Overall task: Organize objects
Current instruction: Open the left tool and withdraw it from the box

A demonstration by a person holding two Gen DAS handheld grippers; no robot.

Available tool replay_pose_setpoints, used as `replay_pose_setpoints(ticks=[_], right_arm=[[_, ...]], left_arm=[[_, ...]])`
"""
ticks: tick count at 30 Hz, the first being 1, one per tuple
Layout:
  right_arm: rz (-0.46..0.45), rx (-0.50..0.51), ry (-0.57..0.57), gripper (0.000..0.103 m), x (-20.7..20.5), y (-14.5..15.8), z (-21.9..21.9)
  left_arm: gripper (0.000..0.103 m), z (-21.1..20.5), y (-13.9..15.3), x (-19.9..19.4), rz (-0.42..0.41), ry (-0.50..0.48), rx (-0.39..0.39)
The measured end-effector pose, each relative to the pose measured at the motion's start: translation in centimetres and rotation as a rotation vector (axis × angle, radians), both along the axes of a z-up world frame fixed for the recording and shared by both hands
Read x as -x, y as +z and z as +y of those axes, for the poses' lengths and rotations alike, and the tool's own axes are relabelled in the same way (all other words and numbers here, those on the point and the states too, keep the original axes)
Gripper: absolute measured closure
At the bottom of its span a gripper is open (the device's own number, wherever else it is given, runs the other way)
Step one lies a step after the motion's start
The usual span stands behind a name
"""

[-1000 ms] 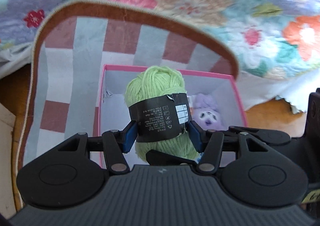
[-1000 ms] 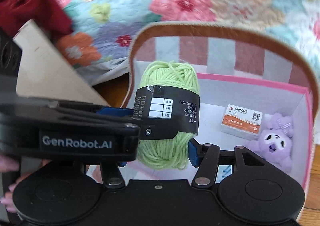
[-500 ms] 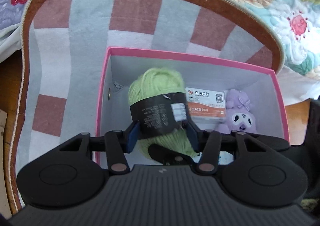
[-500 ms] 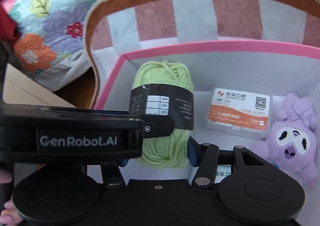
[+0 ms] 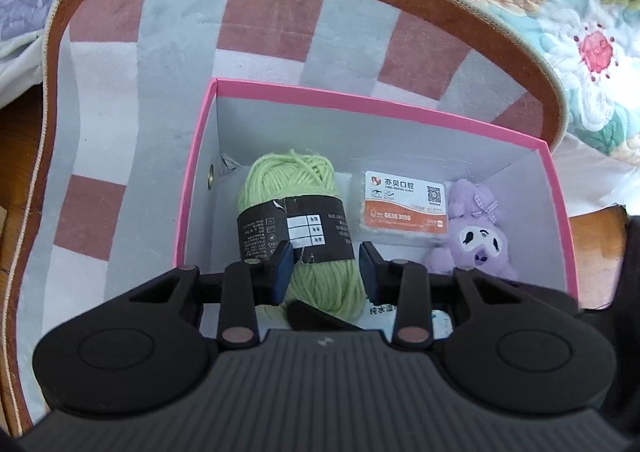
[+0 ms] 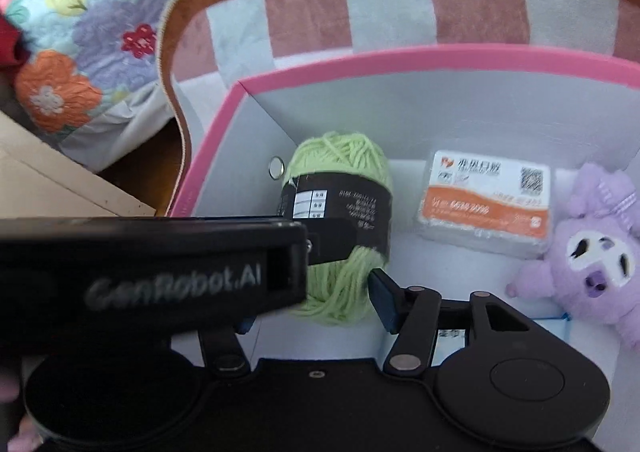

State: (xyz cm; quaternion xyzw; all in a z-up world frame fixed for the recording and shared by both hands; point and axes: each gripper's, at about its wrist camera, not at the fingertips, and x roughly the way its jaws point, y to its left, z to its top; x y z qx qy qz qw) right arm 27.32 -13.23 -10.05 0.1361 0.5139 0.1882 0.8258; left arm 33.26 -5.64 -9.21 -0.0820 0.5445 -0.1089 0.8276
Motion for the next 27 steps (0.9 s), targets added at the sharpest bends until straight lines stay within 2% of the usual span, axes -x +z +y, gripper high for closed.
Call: replay_pose_setpoints(ticks=[1, 3, 6, 10, 12, 15, 18, 20, 24, 27], right_arm=[[-0.017, 0.012, 0.017, 0.044, 0.2, 0.3, -0.1], [-0.036, 0.031, 0.047, 0.058, 0.5, 0.5, -0.2], [-0.022, 0.052, 0.059, 0.071, 0.1, 0.0, -0.1], [-0.008, -0.017, 0.023, 0.071, -0.5, -0.8, 0.4], [-0.044, -0.005, 0.024, 0.071, -0.4, -0.7, 0.9], [-0.109, 0.062, 0.04, 0.069, 0.7, 0.3, 0.8], [-0.113, 0.055, 0.043, 0.068, 2.4, 1.9, -0.9], [-0.134, 0.088, 0.063, 0.067, 3.8, 3.5, -1.7], [-0.186, 0.165, 0.092, 0.054, 7.1, 7.3, -2.4], [-0.213, 0.168, 0.117, 0.048, 9.9, 10.2, -2.6]], left_arm=[[0.069, -0.1, 0.0, 0.0, -0.007, 0.003, -0.012], [0.07, -0.2, -0.1, 0.0, -0.02, 0.018, -0.04], [0.07, -0.1, 0.0, 0.0, -0.035, 0.051, -0.051], [0.07, 1.4, 0.4, 0.3, -0.033, 0.12, 0.028], [0.07, 2.0, 0.8, 0.7, -0.042, 0.135, 0.046], [0.064, 2.3, 1.9, 1.7, -0.068, 0.109, 0.07], [0.061, 2.4, 3.4, 3.3, -0.081, 0.085, 0.063], [0.058, 2.5, 4.7, 4.5, -0.089, 0.057, 0.06], [0.049, 2.6, 7.4, 6.9, -0.089, 0.006, 0.005], [0.046, 2.8, 9.4, 8.9, -0.089, -0.037, -0.029]])
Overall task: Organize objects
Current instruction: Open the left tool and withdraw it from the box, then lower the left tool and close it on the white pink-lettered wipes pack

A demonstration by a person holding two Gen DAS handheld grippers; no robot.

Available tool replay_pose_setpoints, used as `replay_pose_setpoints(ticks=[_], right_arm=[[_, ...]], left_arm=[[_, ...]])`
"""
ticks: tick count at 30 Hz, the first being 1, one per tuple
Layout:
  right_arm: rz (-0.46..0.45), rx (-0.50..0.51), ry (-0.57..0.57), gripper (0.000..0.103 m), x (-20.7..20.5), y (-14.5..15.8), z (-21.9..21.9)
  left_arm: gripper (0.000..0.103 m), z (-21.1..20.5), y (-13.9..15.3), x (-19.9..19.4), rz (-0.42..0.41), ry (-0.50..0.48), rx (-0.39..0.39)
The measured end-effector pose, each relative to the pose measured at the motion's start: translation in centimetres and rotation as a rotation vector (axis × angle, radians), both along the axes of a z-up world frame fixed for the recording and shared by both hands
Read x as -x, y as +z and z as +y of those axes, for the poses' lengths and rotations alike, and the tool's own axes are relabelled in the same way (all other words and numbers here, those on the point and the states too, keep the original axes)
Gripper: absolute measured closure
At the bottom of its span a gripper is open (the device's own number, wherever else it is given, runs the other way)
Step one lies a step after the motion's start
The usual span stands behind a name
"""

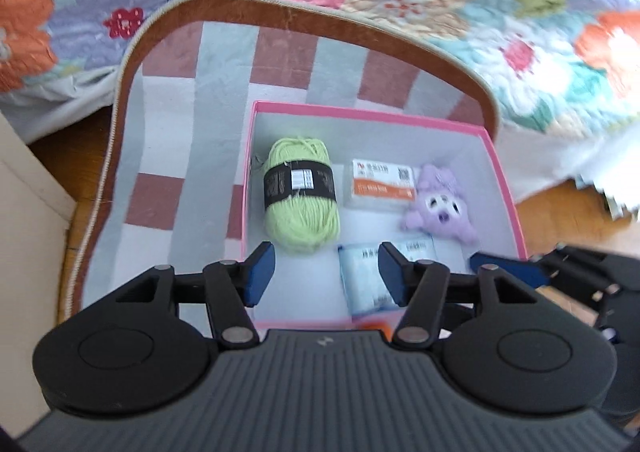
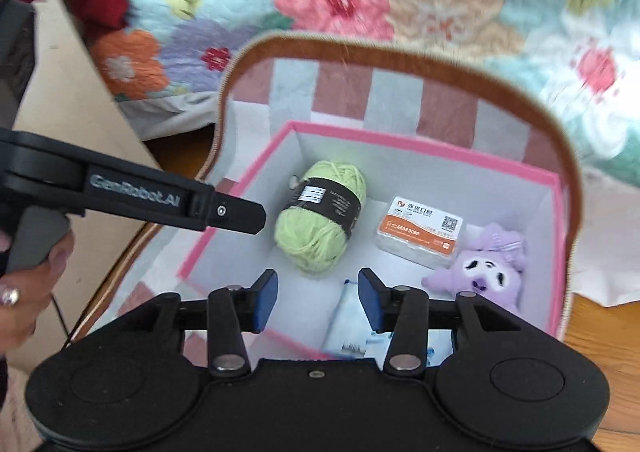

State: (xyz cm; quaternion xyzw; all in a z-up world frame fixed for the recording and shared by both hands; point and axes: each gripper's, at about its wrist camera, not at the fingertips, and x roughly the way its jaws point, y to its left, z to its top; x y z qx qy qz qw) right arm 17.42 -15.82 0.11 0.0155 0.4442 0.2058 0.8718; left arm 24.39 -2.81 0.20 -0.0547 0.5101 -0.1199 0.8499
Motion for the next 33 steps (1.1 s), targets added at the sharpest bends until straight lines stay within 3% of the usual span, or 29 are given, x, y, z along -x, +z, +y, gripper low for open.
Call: replay_pose_setpoints(ticks=[8, 15, 22, 26, 33], right_arm=[[-0.037, 0.028, 0.059, 0.035, 6.6, 5.0, -0.3], [-0.057, 0.032, 0.081, 0.021, 11.1, 6.2, -0.7], [-0.044, 0.035, 0.083, 0.016, 13.0, 3.9, -1.5], [-0.053, 0.066, 0.097, 0.016, 13.4, 1.6, -1.8], [-0.071, 0.12, 0.109, 0.016, 12.7, -3.0, -2.3]], left_arm=[[0.037, 0.9, 4.0, 5.4, -0.021, -0.062, -0.004], [0.03, 1.3, 3.6, 9.2, -0.01, -0.078, 0.039], [0.016, 1.0, 0.0, 11.2, -0.016, -0.037, 0.06], [0.015, 0.4, -2.7, 11.3, 0.0, -0.022, 0.072], [0.016, -0.9, -7.6, 11.4, 0.057, -0.012, 0.173]])
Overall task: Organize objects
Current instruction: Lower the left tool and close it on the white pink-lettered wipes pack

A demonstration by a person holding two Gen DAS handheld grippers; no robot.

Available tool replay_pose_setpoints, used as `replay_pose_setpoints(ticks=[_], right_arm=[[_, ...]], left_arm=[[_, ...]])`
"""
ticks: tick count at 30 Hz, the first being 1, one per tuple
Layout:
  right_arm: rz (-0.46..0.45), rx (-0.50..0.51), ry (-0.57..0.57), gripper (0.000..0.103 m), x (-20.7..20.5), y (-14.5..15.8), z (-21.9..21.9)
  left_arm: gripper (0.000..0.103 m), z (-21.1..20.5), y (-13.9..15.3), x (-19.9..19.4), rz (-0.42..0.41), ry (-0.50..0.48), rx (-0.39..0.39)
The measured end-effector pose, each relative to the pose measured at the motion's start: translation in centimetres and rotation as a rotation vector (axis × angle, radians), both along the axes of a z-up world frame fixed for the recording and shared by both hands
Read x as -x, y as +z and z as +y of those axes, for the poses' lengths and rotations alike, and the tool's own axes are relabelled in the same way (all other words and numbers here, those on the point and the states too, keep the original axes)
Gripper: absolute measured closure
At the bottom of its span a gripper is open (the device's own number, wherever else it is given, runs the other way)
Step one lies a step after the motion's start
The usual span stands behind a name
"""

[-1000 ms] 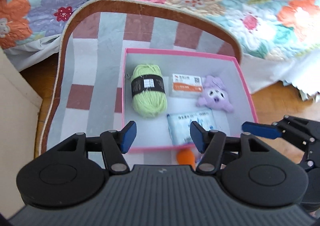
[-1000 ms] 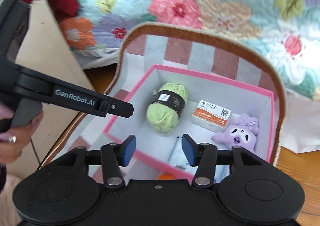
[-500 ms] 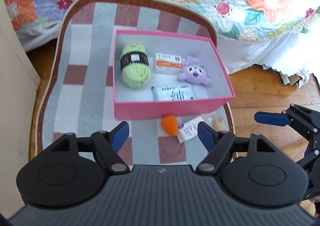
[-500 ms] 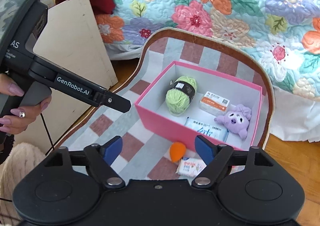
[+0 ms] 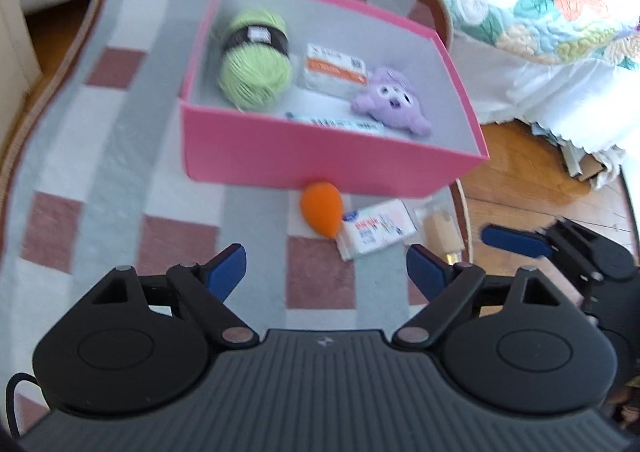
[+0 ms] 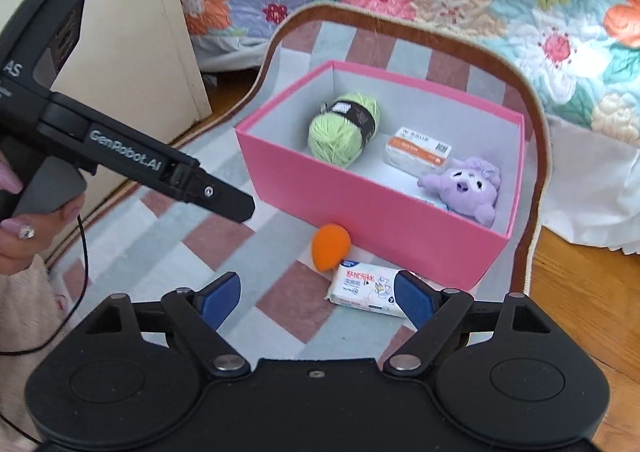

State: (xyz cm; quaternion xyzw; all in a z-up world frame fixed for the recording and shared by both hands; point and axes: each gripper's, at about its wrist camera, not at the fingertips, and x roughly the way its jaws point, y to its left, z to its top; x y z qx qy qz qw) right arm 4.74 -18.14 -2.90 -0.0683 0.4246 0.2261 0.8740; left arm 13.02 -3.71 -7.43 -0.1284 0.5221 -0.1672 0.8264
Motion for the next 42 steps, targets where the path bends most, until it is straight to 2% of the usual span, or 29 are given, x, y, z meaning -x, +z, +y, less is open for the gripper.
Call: replay_pose_setpoints(ticks=[3, 11, 15, 18, 19, 22, 23, 25, 29, 31, 32, 38, 42], right_arm=[[-0.015, 0.035, 0.012, 0.016, -0.5, -2.0, -0.1], [0.016, 0.117, -0.03, 0.016, -2.8, -6.9, -0.8], [0.021, 0.164, -0.009, 0.016, -3.9, -7.9, -0.7], [0.037, 0.215, 0.067, 0.016, -4.9, -8.3, 0.1], [0.048, 0.242, 0.096, 0.016, -5.2, -8.4, 0.5], [0.091, 0.296, 0.156, 0.016, -6.3, -8.9, 1.0], [0.108, 0.313, 0.164, 0.016, -6.6, -9.2, 1.1], [0.145, 0.334, 0.152, 0.016, -7.3, -9.9, 1.0], [0.227, 0.235, 0.06, 0.016, -8.4, -10.3, 0.3], [0.264, 0.16, 0.041, 0.017, -8.4, -10.4, 0.0], [0.27, 0.142, 0.025, 0.015, -8.3, -10.4, -0.1], [0.282, 0.062, -0.024, 0.015, -6.6, -10.1, -0.3], [0.303, -0.022, -0.051, 0.015, -5.4, -9.8, 0.4]], left_arm=[[0.017, -0.8, -1.9, 0.0, 0.004, 0.014, 0.027], [0.019, -2.3, -6.4, -0.9, 0.04, 0.037, 0.076], [0.025, -3.2, -8.1, -1.5, 0.052, 0.041, 0.082], [0.039, -3.2, -8.7, -1.2, -0.004, 0.102, 0.083], [0.04, -3.3, -9.0, -1.2, -0.012, 0.107, 0.087], [0.047, -3.3, -10.1, -1.5, 0.032, 0.107, 0.143], [0.048, -3.3, -10.1, -1.5, 0.019, 0.115, 0.159], [0.06, -3.6, -10.2, -1.7, 0.013, 0.103, 0.153], [0.068, -3.7, -10.9, -2.0, 0.032, 0.12, 0.202], [0.077, -3.6, -11.0, -2.1, 0.059, 0.109, 0.25], [0.077, -3.5, -11.0, -2.1, 0.073, 0.114, 0.269], [0.077, -3.2, -10.4, -1.9, 0.131, 0.085, 0.236], [0.077, -2.2, -9.8, -0.8, 0.165, 0.048, 0.176]])
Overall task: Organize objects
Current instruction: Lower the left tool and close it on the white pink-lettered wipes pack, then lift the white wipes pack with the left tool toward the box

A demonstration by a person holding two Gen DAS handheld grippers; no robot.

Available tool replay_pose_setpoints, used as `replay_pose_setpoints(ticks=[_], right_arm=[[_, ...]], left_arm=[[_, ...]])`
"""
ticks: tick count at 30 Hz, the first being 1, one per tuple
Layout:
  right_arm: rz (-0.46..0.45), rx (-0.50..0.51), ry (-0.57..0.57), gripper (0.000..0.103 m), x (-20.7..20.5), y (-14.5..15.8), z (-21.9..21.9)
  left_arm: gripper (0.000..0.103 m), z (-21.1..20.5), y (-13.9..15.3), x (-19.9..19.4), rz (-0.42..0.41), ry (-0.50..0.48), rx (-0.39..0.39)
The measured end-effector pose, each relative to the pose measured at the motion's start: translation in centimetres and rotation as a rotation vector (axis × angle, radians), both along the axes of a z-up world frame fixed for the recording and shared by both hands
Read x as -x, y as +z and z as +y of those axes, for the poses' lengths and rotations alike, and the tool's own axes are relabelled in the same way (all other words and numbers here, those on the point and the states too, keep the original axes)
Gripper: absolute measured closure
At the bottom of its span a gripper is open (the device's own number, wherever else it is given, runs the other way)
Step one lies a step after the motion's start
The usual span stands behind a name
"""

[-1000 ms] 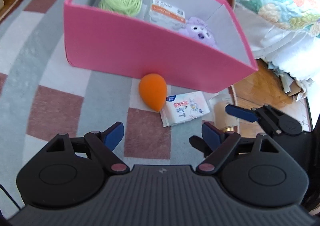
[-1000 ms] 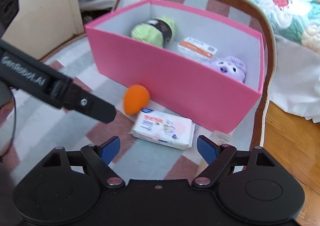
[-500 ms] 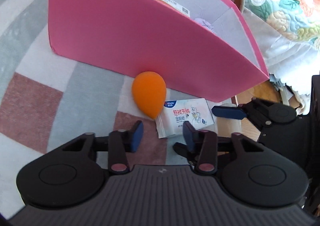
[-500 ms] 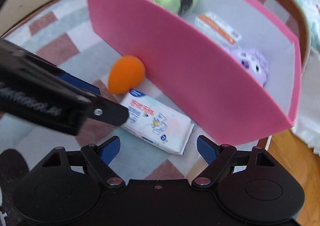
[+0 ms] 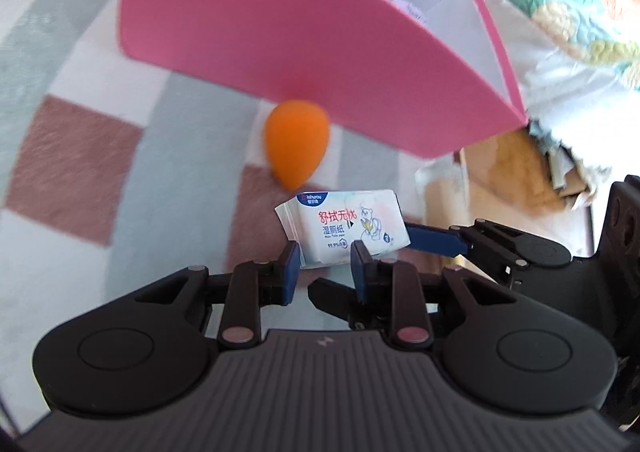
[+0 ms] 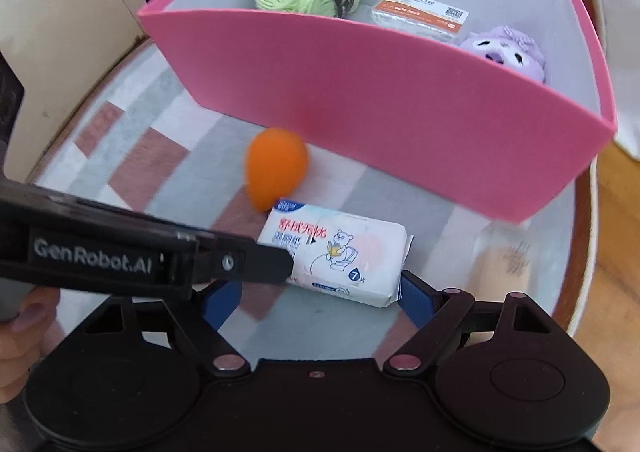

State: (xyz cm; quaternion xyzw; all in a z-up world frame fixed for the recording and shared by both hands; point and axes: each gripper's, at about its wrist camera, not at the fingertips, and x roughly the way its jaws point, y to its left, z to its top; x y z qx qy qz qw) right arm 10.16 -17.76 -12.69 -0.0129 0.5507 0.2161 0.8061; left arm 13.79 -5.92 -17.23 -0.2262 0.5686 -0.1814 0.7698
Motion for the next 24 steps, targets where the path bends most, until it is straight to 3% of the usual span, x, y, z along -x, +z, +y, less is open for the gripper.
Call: replay_pose_setpoints(ticks=[5, 6, 7, 9, 14, 15, 16, 18, 22, 24], right_arm=[[0.024, -0.05, -0.017, 0.015, 1.4, -0.7, 1.6], [0.015, -0.042, -0.021, 0.015, 1.5, -0.8, 1.9], [0.007, -0.032, -0.027, 0.015, 1.6, -0.8, 2.1], [-0.014, -0.002, -0.035, 0.016, 1.8, -0.7, 2.3], [-0.043, 0.029, -0.009, 0.018, 2.2, -0.8, 2.8], [-0.05, 0.031, -0.015, 0.021, 2.3, -0.8, 2.8], [-0.06, 0.039, -0.023, 0.023, 2.3, -0.8, 2.9], [-0.066, 0.047, -0.031, 0.029, 2.3, -0.7, 2.9], [-0.057, 0.042, -0.033, 0.025, 2.2, -0.9, 2.9], [-0.052, 0.025, -0.044, 0.018, 2.1, -1.0, 3.1]], left_arm=[[0.073, 1.4, 0.1, 0.6, 0.019, 0.007, -0.058], [0.07, 1.5, 0.2, 0.7, 0.005, 0.011, -0.103], [0.061, 1.2, 0.4, 0.8, -0.029, 0.002, -0.164], [0.059, 0.7, 0.6, 0.9, -0.082, -0.021, -0.214], [0.068, 0.8, 0.0, 1.1, -0.081, -0.028, -0.164], [0.075, 1.0, -0.2, 1.0, -0.073, -0.031, -0.136], [0.077, 1.0, -0.4, 0.9, -0.054, -0.028, -0.096], [0.077, 0.9, -0.6, 0.9, -0.059, -0.021, -0.089], [0.077, 0.4, -0.3, 1.0, -0.075, -0.041, -0.109], [0.077, 0.1, -0.2, 1.0, -0.077, -0.048, -0.118]])
